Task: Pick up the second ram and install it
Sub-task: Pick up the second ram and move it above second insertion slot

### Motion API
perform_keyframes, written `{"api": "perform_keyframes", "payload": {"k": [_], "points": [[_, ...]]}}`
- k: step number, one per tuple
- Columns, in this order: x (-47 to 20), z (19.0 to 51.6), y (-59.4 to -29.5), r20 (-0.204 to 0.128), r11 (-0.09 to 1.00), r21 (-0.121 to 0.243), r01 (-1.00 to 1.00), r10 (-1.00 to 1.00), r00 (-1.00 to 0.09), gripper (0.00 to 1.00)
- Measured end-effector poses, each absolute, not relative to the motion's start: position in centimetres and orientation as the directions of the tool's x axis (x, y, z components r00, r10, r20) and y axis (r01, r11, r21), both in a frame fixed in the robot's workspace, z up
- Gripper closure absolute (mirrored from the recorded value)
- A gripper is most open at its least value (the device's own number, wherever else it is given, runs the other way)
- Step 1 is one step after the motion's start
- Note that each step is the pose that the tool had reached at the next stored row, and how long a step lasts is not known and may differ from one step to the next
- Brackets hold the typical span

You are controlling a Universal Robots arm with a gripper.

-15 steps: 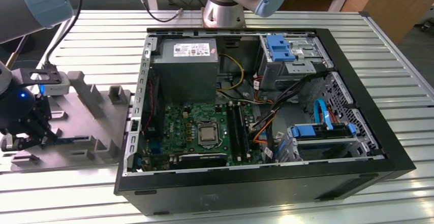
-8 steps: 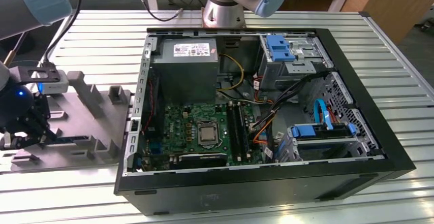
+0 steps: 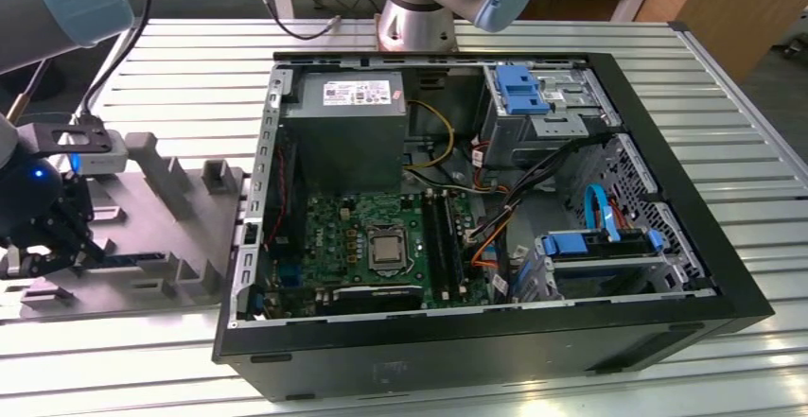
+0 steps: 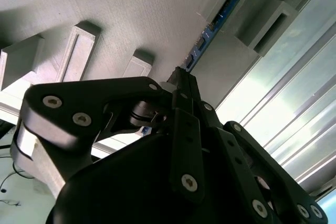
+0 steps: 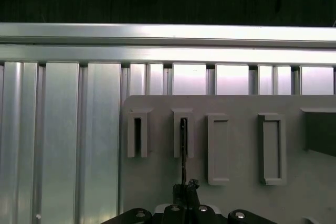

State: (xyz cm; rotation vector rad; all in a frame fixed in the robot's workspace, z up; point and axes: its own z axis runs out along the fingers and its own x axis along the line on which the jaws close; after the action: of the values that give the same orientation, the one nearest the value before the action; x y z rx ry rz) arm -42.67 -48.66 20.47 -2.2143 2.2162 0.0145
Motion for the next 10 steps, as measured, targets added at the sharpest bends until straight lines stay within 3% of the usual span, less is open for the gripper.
{"api": "perform_keyframes", "payload": {"k": [10], "points": [[-42.7, 22.1, -48.7, -0.013, 0.001, 0.0, -1.0, -1.0, -0.001, 0.89]]}}
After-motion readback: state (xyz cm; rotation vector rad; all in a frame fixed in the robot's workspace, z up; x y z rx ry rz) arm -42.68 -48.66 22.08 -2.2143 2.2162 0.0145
